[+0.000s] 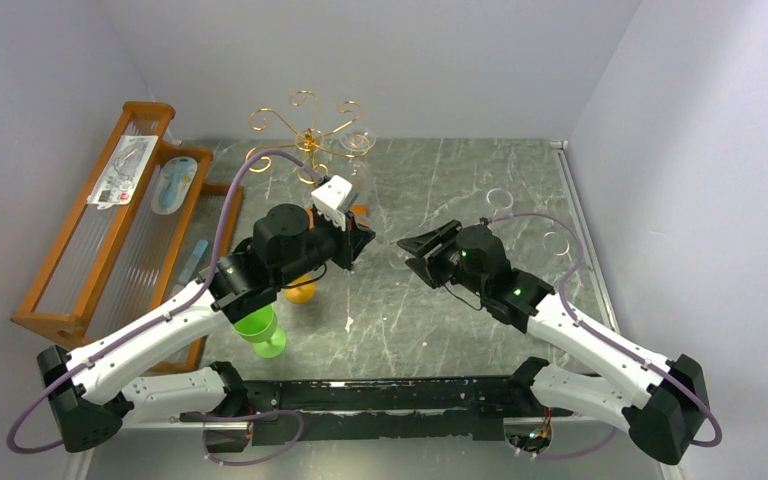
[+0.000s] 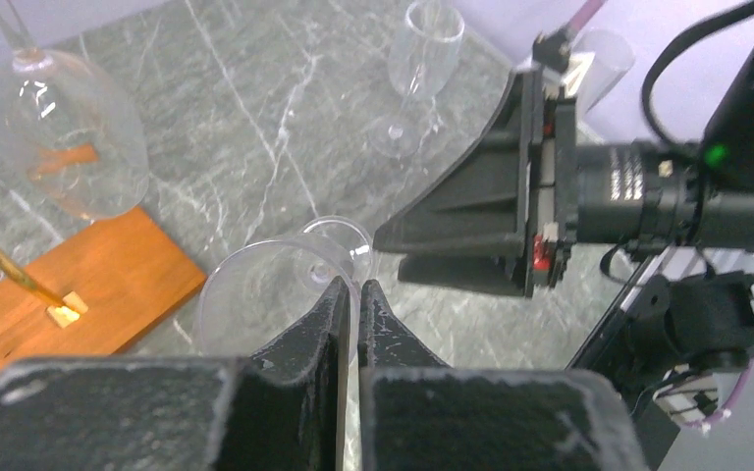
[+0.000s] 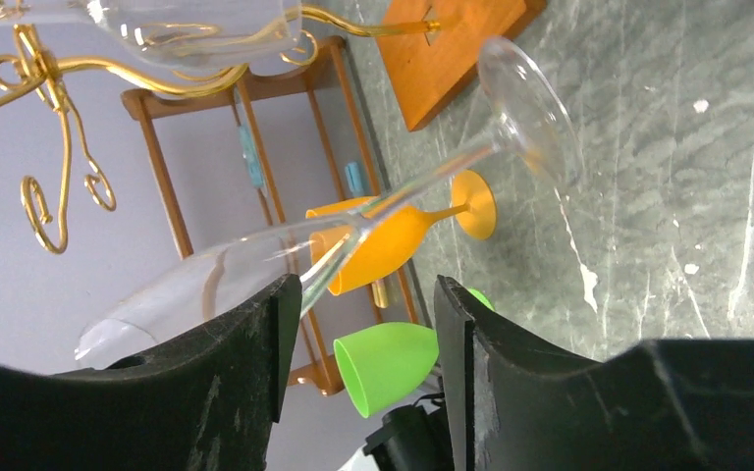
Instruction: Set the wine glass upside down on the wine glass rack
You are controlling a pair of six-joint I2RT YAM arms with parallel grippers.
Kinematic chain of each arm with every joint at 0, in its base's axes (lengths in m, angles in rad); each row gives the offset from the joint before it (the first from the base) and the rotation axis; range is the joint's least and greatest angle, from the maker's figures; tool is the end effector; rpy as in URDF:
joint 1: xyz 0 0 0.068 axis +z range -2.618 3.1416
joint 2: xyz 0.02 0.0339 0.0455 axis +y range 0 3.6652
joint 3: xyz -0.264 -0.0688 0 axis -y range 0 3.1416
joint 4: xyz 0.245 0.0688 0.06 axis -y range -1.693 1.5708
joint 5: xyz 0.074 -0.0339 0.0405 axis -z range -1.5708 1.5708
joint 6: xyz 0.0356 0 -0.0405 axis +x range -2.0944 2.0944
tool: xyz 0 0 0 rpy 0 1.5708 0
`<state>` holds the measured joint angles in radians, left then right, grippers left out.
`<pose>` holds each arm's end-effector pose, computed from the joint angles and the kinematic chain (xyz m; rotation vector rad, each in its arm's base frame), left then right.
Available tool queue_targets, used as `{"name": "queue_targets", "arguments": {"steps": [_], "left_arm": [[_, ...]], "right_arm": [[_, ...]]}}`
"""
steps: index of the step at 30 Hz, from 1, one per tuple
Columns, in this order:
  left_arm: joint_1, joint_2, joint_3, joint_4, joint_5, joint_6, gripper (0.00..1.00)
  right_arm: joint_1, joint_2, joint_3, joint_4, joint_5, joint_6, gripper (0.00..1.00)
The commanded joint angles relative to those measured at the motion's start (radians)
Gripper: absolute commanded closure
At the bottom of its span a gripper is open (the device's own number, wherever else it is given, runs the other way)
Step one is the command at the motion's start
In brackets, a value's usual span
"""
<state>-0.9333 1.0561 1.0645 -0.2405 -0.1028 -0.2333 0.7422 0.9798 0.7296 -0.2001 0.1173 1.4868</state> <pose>0.1464 -0.1915 0.3802 0.5673 1.7753 -0.7315 0.1676 0.1481 0.2826 0.9034 2.0835 1.2192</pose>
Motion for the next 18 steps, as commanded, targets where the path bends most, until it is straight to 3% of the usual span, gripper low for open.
{"name": "queue_targets", "arguments": {"steps": [1, 7, 18], "left_arm": [[-0.004, -0.030, -0.058, 0.257, 0.009, -0.019, 0.95], [-0.005, -0.059, -0.122, 0.359, 0.041, -0.026, 0.95], [-0.006, -0.122, -0.205, 0.439, 0.064, -0.072, 0.95]], "right_arm": [[0.007, -0.013, -0.054, 0.063, 0.016, 0.154, 0.45], [0.008, -0.001, -0.092, 0.173, 0.051, 0.231, 0.44], [0.008, -0.028, -0.092, 0.169, 0.166, 0.343, 0.40]]}}
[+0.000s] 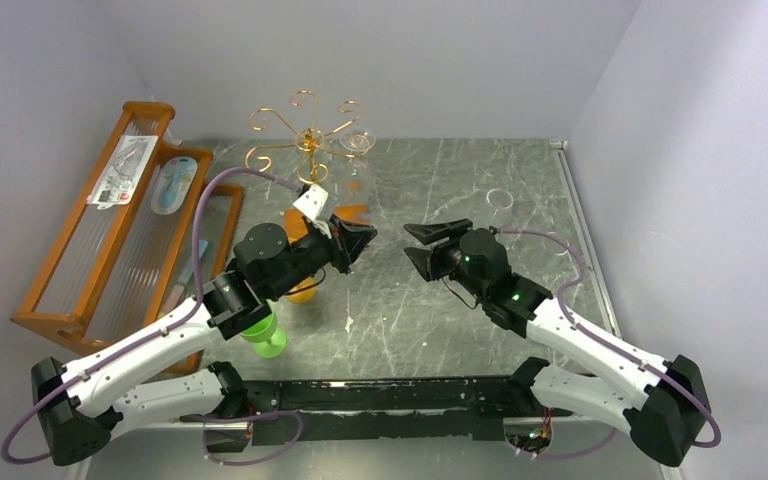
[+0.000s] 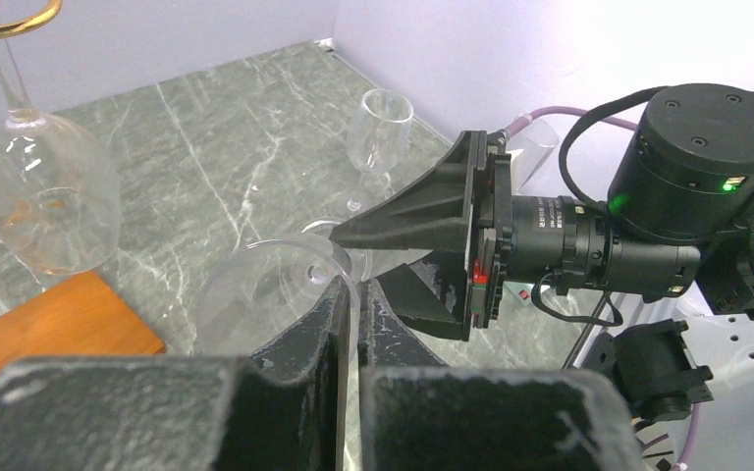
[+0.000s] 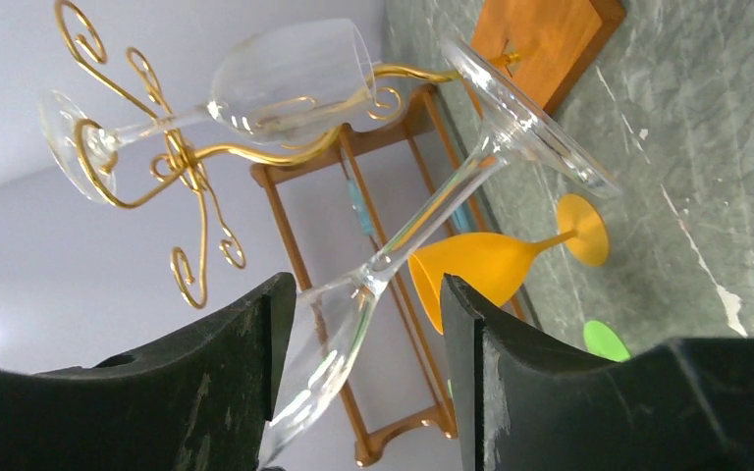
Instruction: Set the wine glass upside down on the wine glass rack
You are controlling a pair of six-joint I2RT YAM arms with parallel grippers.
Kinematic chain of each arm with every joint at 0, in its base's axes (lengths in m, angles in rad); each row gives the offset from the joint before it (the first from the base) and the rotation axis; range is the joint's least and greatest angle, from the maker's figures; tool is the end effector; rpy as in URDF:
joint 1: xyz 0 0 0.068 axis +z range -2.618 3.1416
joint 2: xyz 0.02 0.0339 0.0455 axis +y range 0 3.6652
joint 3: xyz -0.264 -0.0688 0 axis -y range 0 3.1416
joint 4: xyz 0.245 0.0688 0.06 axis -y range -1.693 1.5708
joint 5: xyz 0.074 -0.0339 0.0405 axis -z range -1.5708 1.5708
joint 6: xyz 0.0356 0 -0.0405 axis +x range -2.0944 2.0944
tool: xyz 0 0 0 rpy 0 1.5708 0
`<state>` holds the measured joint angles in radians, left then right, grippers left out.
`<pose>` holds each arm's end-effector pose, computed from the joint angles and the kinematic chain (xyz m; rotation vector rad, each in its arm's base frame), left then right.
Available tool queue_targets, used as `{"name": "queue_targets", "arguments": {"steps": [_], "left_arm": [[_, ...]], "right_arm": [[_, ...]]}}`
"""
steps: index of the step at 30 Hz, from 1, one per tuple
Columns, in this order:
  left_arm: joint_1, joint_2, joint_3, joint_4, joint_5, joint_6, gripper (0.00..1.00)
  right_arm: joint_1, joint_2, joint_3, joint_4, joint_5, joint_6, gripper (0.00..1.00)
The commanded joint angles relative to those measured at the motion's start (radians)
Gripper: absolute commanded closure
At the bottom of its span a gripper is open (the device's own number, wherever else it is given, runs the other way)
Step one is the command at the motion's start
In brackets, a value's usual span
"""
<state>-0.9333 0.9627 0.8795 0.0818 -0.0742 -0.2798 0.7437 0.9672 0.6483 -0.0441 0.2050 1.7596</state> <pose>0.1377 -0.1815 0.3695 0.4695 1.5752 -0.8849 0.1693 0.1459 0.2724 1.2180 1.8640 1.3832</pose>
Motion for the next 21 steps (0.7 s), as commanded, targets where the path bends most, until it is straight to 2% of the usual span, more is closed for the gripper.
{"name": "queue_targets", "arguments": {"steps": [1, 7, 12, 17, 21], "left_arm": [[-0.006, -0.032, -0.026, 0.125, 0.037, -0.028, 0.95], [-0.006, -0.042, -0.046, 0.158, 0.047, -0.036, 0.95], [-0.006, -0.043, -0.071, 0.197, 0.065, -0.022, 0.95], [-0.006, -0.059, -0.105, 0.220, 0.065, -0.007, 0.95], [-0.006, -0.071, -0.129, 0.227, 0.093, 0.006, 0.95]], "right_arm": [[0.005, -0.010, -0.007, 0.017, 0.080, 0.072, 0.41], [0.006, 0.031, 0.013, 0.033, 0.067, 0.096, 0.44], [0.007, 0.087, 0.072, -0.052, 0.000, 0.160, 0.52], [0.006, 0.087, 0.066, -0.005, -0.012, 0.179, 0.64], [0.007, 0.074, 0.047, 0.051, -0.024, 0.193, 0.84]]}}
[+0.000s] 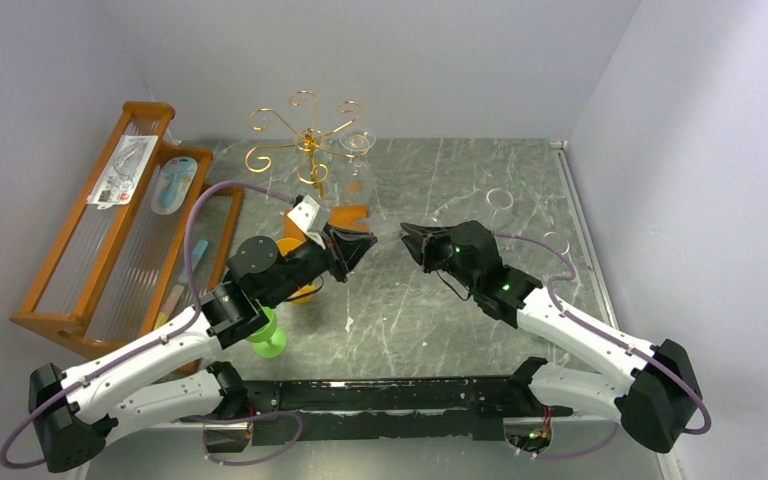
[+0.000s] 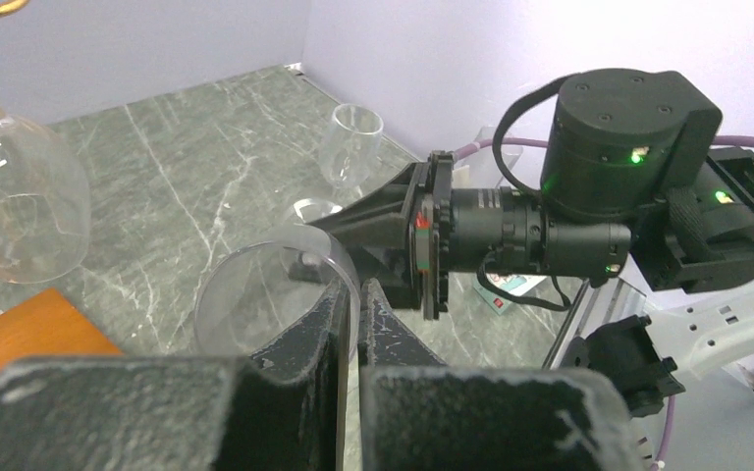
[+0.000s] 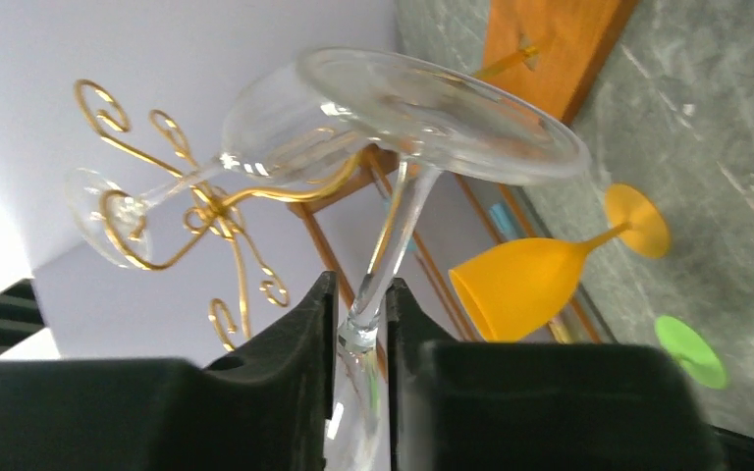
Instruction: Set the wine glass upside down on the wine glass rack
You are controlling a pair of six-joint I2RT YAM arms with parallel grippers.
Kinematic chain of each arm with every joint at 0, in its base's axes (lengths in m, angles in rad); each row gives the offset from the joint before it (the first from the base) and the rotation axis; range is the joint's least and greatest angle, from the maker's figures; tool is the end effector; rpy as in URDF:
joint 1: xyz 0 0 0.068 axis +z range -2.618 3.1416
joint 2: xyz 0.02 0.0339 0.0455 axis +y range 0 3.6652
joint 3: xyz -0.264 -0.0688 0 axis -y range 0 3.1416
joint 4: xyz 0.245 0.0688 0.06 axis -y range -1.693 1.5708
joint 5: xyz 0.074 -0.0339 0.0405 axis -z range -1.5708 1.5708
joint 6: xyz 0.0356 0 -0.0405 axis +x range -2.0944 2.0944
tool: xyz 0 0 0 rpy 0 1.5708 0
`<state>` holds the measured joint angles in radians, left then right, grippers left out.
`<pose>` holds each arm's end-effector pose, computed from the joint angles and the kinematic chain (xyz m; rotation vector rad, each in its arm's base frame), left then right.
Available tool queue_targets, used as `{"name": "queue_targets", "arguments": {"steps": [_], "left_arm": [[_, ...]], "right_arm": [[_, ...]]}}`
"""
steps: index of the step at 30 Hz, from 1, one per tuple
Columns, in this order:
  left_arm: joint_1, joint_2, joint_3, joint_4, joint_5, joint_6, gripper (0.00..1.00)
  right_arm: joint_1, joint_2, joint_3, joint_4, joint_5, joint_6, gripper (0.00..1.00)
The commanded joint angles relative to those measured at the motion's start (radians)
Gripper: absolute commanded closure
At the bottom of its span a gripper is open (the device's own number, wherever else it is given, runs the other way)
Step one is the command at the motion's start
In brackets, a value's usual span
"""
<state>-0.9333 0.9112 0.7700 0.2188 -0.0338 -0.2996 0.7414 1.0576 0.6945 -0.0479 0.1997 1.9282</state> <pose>0.1310 -0.1748 0.3555 0.4621 1.5014 -0.9598 0.1822 0.1572 0.2691 1.4211 1.8352 1.4208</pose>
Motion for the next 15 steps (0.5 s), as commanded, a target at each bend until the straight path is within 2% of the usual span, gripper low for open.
{"name": "queue_targets", "arguments": {"steps": [1, 3, 5, 8, 11, 15], "left_arm": [[-0.006, -0.022, -0.022, 0.086, 0.063, 0.025, 0.95], [-0.006, -0.029, -0.026, 0.063, 0.068, 0.022, 0.95], [-0.006, -0.038, -0.026, 0.025, 0.056, 0.012, 0.89], [-0.006, -0.055, -0.022, -0.049, 0.035, -0.014, 0.68], [-0.006, -0.084, -0.016, -0.093, 0.035, -0.035, 0.41], [-0.004, -0.135, 0.009, -0.156, -0.015, -0.064, 0.23]], "right_arm": [[0.010, -0.020, -0.005, 0.075, -0.021, 0.025, 0.89], [0.009, -0.032, -0.002, 0.079, -0.009, 0.017, 0.98], [0.010, -0.044, 0.005, 0.063, 0.019, -0.001, 1.00], [0.009, -0.059, 0.022, 0.051, 0.064, -0.039, 1.00], [0.009, -0.061, 0.037, 0.033, 0.093, -0.104, 1.00], [0.009, -0.072, 0.030, 0.079, 0.127, -0.243, 1.00]]}}
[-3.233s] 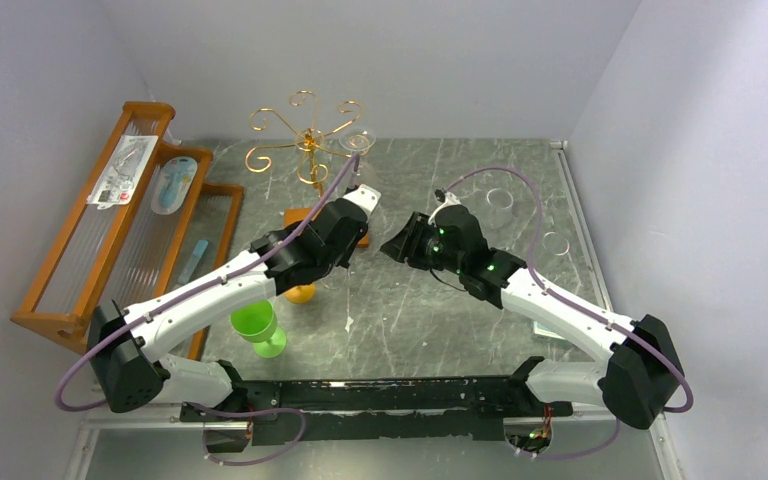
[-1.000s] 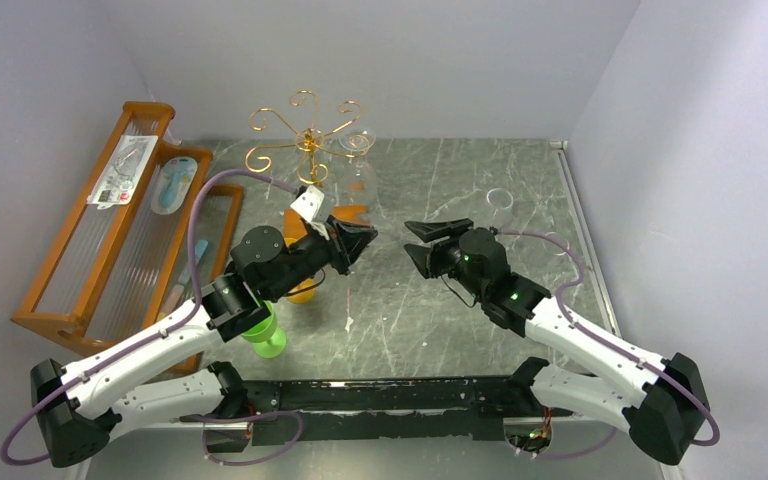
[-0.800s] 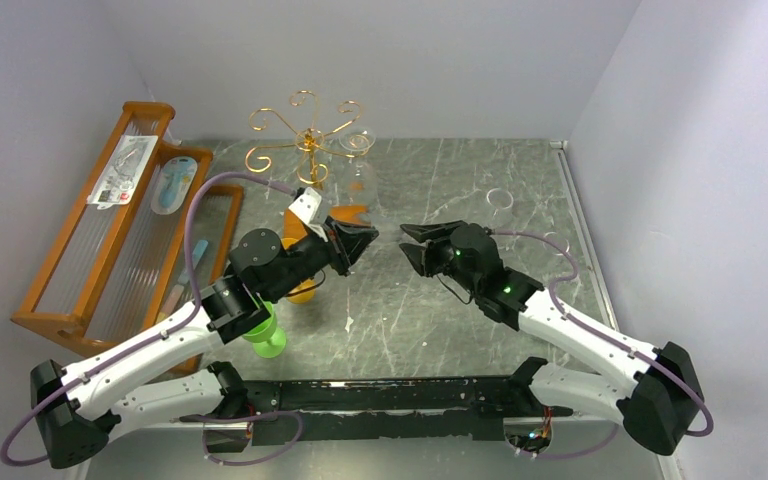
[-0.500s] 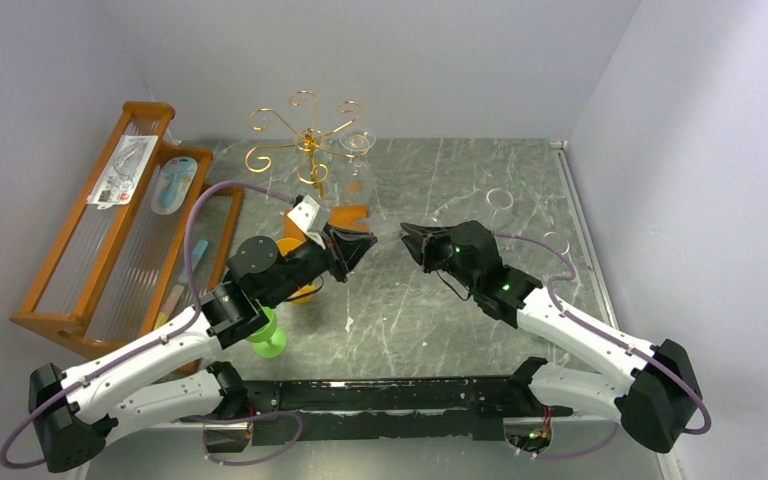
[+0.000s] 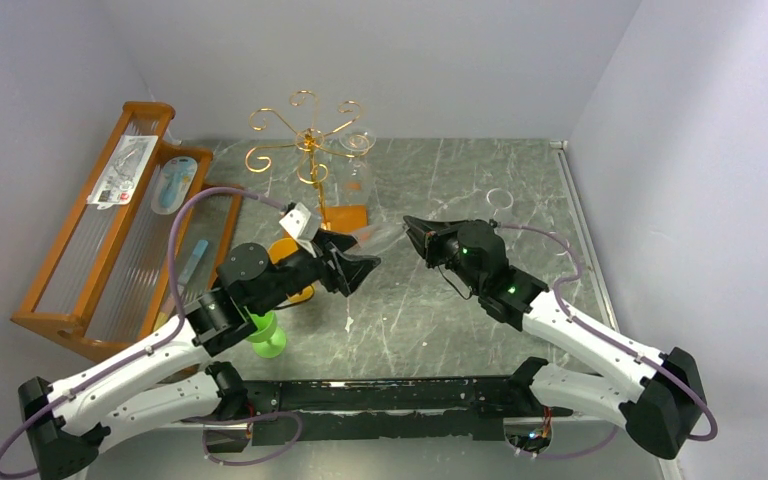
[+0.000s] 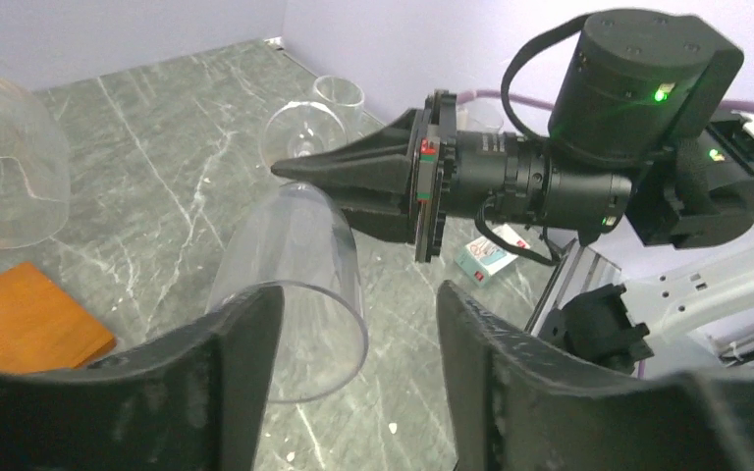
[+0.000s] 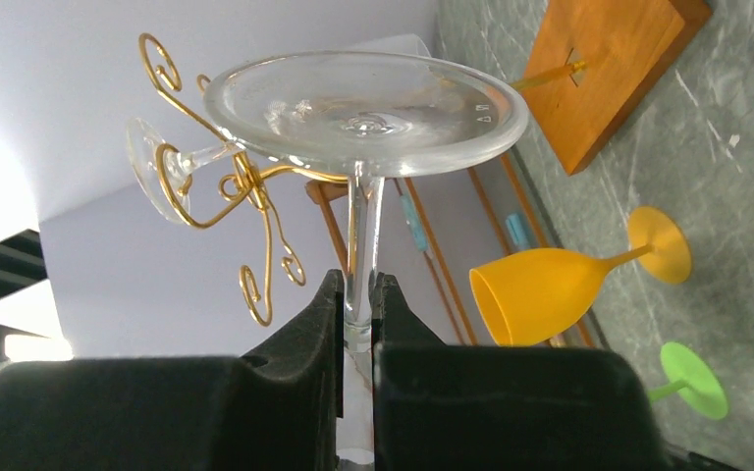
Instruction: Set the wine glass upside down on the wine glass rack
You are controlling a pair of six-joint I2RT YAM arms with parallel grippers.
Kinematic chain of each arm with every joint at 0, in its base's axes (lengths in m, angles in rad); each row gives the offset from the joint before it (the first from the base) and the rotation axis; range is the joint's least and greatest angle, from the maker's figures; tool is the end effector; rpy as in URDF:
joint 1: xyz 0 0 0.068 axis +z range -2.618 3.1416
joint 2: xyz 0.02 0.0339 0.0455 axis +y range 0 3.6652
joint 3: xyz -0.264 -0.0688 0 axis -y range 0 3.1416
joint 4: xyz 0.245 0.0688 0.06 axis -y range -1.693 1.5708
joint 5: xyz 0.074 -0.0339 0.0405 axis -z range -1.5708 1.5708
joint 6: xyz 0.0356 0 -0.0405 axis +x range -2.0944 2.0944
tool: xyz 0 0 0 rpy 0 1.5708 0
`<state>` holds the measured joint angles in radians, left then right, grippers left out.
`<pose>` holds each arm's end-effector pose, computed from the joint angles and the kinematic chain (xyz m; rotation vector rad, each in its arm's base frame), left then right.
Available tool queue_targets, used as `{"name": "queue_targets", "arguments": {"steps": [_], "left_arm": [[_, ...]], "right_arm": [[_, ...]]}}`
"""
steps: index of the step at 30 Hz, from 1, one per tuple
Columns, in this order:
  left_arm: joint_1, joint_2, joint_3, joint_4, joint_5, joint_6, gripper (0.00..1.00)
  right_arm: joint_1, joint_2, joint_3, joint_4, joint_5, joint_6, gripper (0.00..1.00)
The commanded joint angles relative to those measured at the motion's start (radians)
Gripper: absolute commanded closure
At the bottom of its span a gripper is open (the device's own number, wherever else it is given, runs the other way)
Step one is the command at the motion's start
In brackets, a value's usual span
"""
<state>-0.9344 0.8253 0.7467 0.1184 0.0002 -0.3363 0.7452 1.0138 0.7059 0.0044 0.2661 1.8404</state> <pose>0.1185 -0.1604 0.3524 0.4773 1.5475 -1.0002 0.1794 0.1528 0.2881 1.3055 1.7330 1.4463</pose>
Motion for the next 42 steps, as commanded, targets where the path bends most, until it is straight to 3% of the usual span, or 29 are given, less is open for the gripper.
{"name": "queue_targets", "arguments": {"steps": [1, 3, 5, 10, 13, 15, 17, 22, 29, 32, 42], "left_arm": [[-0.004, -0.062, 0.042, -0.072, -0.066, -0.035, 0.20], [-0.004, -0.088, 0.057, -0.099, -0.089, -0.050, 0.16], [-0.005, -0.113, 0.055, -0.091, -0.086, -0.052, 0.04], [-0.004, -0.139, 0.053, -0.078, -0.118, -0.047, 0.03], [-0.005, -0.144, 0.078, -0.087, -0.173, -0.030, 0.03], [-0.005, -0.134, 0.113, -0.106, -0.240, -0.005, 0.03], [-0.005, -0.096, 0.186, -0.185, -0.315, 0.027, 0.03], [-0.004, 0.054, 0.465, -0.424, -0.474, 0.101, 0.03], [-0.003, 0.239, 0.754, -0.617, -0.675, 0.108, 0.03], [-0.001, 0.253, 0.770, -0.594, -0.695, 0.118, 0.03], [-0.001, 0.259, 0.809, -0.530, -0.694, 0.161, 0.03]], "right_arm": [[0.004, -0.037, 0.011, 0.037, 0.065, -0.191, 1.00], [0.005, -0.056, -0.008, 0.061, 0.078, -0.275, 1.00], [0.005, -0.072, -0.029, 0.093, 0.074, -0.388, 1.00], [0.004, -0.145, -0.130, 0.232, 0.026, -0.634, 1.00], [0.005, -0.183, -0.168, 0.415, -0.048, -0.907, 1.00], [0.004, -0.171, -0.136, 0.436, -0.145, -1.172, 1.00], [0.004, -0.157, -0.098, 0.428, -0.248, -1.375, 1.00], [0.005, -0.132, -0.013, 0.430, -0.396, -1.632, 1.00], [0.005, -0.036, 0.065, 0.486, -0.445, -1.737, 1.00], [0.003, 0.060, 0.179, 0.379, -0.457, -1.752, 1.00], [0.004, 0.216, 0.236, 0.482, -0.498, -1.748, 1.00]]}}
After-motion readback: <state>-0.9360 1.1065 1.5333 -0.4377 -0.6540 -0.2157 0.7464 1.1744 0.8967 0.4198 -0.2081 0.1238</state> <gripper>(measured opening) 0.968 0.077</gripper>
